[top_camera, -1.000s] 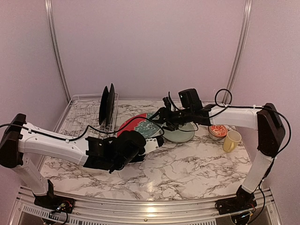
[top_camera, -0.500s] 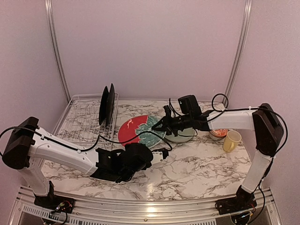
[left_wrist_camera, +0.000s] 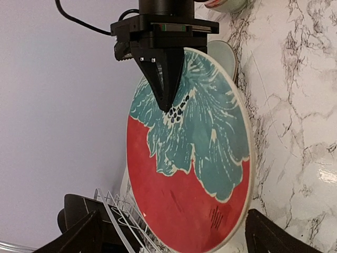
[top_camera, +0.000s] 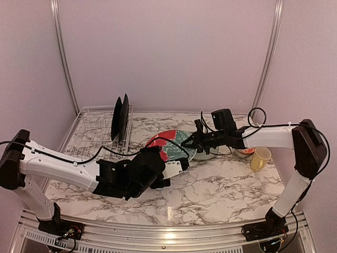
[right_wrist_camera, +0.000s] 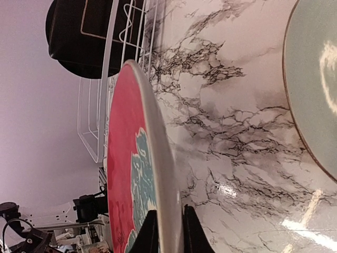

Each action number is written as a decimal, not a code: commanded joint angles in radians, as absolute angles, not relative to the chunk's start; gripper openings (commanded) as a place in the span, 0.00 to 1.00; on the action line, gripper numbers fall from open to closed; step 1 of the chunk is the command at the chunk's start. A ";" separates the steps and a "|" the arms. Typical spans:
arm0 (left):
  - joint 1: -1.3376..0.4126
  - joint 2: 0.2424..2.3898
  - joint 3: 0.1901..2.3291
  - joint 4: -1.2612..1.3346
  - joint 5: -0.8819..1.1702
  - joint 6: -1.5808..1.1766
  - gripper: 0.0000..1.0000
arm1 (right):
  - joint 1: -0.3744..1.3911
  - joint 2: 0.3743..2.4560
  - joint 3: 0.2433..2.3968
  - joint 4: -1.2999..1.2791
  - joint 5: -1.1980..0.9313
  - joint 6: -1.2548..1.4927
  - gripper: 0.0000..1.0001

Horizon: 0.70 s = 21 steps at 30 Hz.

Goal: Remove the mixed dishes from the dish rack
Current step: Pass from the left arm to the right, then place the plate with another plate.

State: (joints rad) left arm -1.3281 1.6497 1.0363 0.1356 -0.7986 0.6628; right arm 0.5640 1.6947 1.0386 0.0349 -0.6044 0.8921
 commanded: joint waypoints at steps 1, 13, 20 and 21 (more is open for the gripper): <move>-1.327 1.511 1.076 0.100 -0.724 0.556 0.98 | 0.470 1.629 1.055 0.045 -0.533 0.777 0.00; -1.187 1.285 1.079 0.109 -0.669 0.376 0.99 | 0.290 1.676 1.076 0.005 -0.518 0.683 0.00; -1.026 1.140 1.038 0.163 -0.636 0.285 0.99 | 0.220 1.736 1.110 -0.029 -0.536 0.634 0.00; -1.006 1.128 1.030 0.172 -0.635 0.276 0.99 | 0.212 1.741 1.111 -0.027 -0.542 0.630 0.00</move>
State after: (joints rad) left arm -1.0698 1.1912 1.0615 0.1261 -0.6601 0.3511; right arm 0.2451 1.7367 1.0328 -0.0799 -0.4973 0.6647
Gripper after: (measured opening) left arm 0.989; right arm 0.094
